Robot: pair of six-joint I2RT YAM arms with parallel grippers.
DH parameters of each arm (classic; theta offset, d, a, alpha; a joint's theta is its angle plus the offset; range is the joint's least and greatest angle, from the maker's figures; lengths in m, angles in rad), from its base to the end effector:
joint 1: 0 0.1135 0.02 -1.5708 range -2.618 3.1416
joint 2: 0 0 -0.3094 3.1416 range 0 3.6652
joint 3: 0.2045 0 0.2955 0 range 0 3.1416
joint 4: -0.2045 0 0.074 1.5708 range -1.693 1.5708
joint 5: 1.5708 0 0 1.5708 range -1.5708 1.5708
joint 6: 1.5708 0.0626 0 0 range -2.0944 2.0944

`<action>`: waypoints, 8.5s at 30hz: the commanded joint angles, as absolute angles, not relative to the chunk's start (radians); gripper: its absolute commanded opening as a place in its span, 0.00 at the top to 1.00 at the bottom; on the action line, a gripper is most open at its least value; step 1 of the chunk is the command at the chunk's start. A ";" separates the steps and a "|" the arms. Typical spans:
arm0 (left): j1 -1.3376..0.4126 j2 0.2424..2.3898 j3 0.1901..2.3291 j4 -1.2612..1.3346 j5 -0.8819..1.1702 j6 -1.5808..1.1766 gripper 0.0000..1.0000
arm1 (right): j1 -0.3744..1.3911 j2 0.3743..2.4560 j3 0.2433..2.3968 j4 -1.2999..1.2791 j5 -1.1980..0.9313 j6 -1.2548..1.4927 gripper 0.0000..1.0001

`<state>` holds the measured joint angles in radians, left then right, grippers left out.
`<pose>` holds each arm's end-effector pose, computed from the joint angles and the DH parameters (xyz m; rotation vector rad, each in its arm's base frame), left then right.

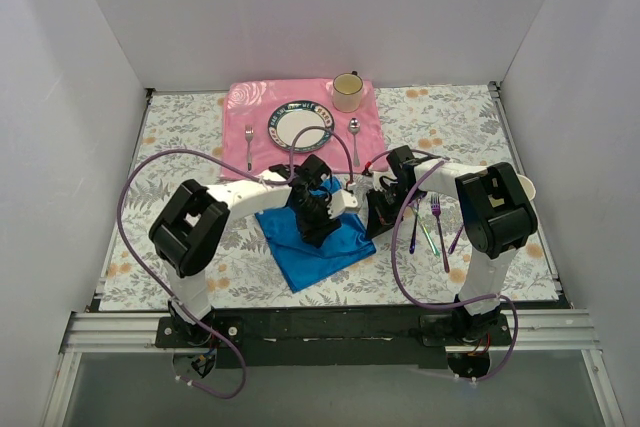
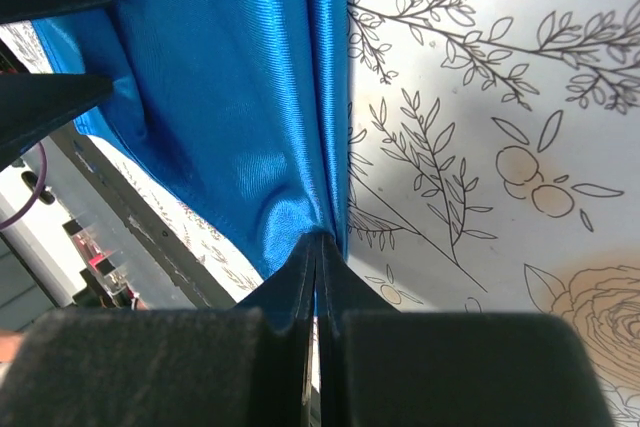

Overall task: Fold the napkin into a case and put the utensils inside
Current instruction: Smooth out the square-folded napkin at the center of the board.

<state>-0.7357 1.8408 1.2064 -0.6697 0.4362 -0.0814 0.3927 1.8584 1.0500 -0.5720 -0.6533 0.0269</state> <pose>0.2829 -0.2918 0.1624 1.0401 2.7897 -0.7639 0.3313 0.1784 0.1209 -0.6244 2.8561 1.0263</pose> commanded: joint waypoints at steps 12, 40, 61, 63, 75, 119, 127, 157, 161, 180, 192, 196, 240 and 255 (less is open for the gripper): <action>-0.785 1.628 1.106 -0.828 0.482 -0.075 0.54 | 0.393 1.867 1.051 -0.569 -0.635 0.026 0.99; -1.032 1.462 0.827 -0.311 0.066 -0.353 0.44 | 0.393 1.864 1.058 -0.597 -0.689 0.009 0.99; -1.075 1.549 0.799 -0.296 0.028 -0.334 0.56 | 0.393 1.855 1.057 -0.604 -0.698 0.006 0.99; -1.075 1.548 0.798 -0.293 0.023 -0.334 0.61 | 0.393 1.855 1.057 -0.606 -0.698 0.005 0.99; -1.077 1.508 0.827 -0.321 0.040 -0.336 0.83 | 0.393 1.845 1.058 -0.607 -0.710 0.003 0.98; -1.111 1.549 0.960 -0.420 0.166 -0.436 1.00 | 0.379 1.766 1.126 -0.692 -0.701 0.003 0.53; -1.120 1.574 0.924 -0.407 0.157 -0.431 0.85 | 0.380 1.798 1.120 -0.686 -0.658 -0.025 0.50; -1.169 1.457 0.781 -0.445 -0.002 -0.204 0.81 | 0.384 1.738 1.017 -0.670 -0.753 -0.023 0.39; -1.166 1.427 0.805 -0.500 0.066 -0.152 0.82 | 0.382 1.709 1.045 -0.680 -0.776 -0.018 0.34; -0.535 1.218 1.025 -0.459 0.762 -0.658 0.02 | 0.420 1.729 1.315 -0.470 -0.917 0.058 0.14; -0.256 1.518 0.881 -0.016 1.040 -1.205 0.05 | 0.514 1.824 1.141 -0.256 -0.971 0.247 0.11; -0.227 1.649 0.867 0.047 1.061 -1.272 0.07 | 0.514 1.841 1.060 -0.216 -0.988 0.258 0.11; -0.123 1.902 0.888 -0.101 1.020 -1.269 0.12 | 0.626 1.907 0.836 -0.228 -1.242 0.201 0.08; -0.127 1.583 0.803 0.203 1.273 -1.409 0.09 | 0.574 1.739 1.239 -0.162 -1.077 0.377 0.14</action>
